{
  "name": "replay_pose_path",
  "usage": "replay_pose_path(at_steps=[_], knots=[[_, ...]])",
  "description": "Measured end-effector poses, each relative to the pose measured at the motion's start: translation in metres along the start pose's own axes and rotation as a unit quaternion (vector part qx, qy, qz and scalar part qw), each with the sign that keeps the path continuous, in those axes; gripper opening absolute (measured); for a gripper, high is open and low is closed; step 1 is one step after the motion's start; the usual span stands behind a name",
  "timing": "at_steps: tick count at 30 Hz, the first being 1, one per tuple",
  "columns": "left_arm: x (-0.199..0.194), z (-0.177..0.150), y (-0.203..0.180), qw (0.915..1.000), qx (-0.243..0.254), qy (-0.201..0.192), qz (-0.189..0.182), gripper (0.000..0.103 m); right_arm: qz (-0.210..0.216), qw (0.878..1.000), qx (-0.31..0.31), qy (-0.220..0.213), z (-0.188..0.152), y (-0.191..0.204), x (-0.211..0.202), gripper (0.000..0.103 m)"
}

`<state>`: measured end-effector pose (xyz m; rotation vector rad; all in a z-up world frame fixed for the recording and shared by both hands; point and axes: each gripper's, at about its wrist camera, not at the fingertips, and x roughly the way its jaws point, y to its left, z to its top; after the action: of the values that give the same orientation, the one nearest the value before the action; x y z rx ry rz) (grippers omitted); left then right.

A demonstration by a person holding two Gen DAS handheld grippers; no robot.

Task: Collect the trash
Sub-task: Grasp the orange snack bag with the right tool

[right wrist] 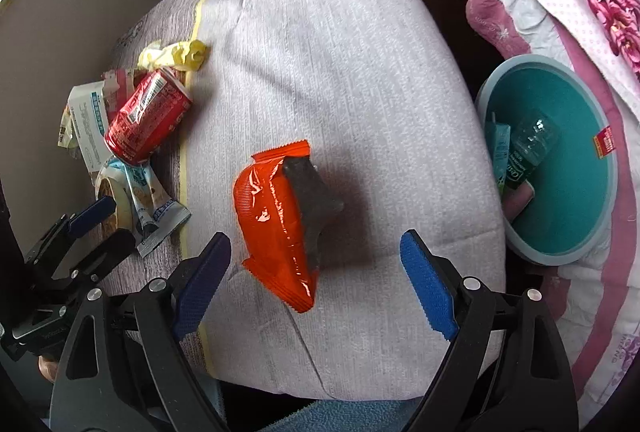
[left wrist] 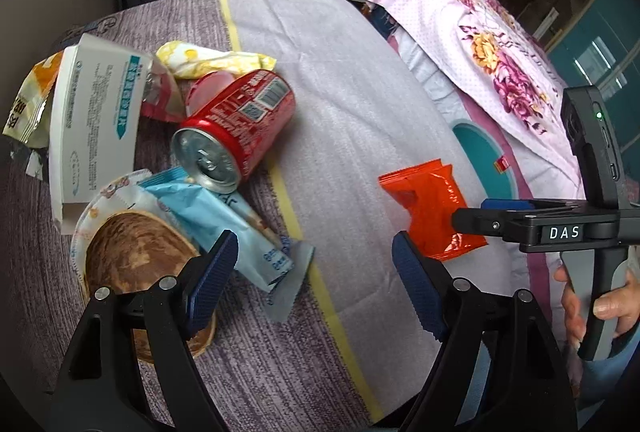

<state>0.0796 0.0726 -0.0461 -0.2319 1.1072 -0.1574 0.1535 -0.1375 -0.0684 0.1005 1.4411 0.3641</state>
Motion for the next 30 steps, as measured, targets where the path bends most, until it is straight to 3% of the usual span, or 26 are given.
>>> replay_pose_path(at_steps=[10,13,14,15,17,21,30], knots=[[-0.010,0.002,0.036,0.9997,-0.019,-0.005,0.017,0.080,0.000,1.000,0.000,0.018,0.001,0.018,0.029,0.083],[-0.012,0.008,0.039,0.9995,-0.010,-0.008,0.028,0.080,0.001,1.000,-0.008,0.003,0.002,0.020,0.028,0.082],[-0.011,0.011,0.038,0.9995,-0.007,-0.008,0.031,0.080,0.005,1.000,-0.011,-0.002,0.003,0.021,0.028,0.071],[-0.011,0.014,0.038,0.9994,-0.002,-0.007,0.035,0.080,0.007,1.000,-0.013,-0.002,0.003,0.022,0.029,0.048],[-0.009,0.020,0.037,0.9990,0.007,-0.007,0.044,0.080,0.021,1.000,-0.021,-0.005,0.004,0.023,0.027,0.026],[-0.002,0.038,0.034,0.9971,0.034,-0.005,0.068,0.081,0.013,0.999,-0.039,-0.028,0.006,0.027,0.019,0.023],[0.040,0.071,0.024,0.9867,0.099,0.032,0.125,0.081,0.026,0.998,-0.010,-0.048,0.022,0.004,0.006,0.023]])
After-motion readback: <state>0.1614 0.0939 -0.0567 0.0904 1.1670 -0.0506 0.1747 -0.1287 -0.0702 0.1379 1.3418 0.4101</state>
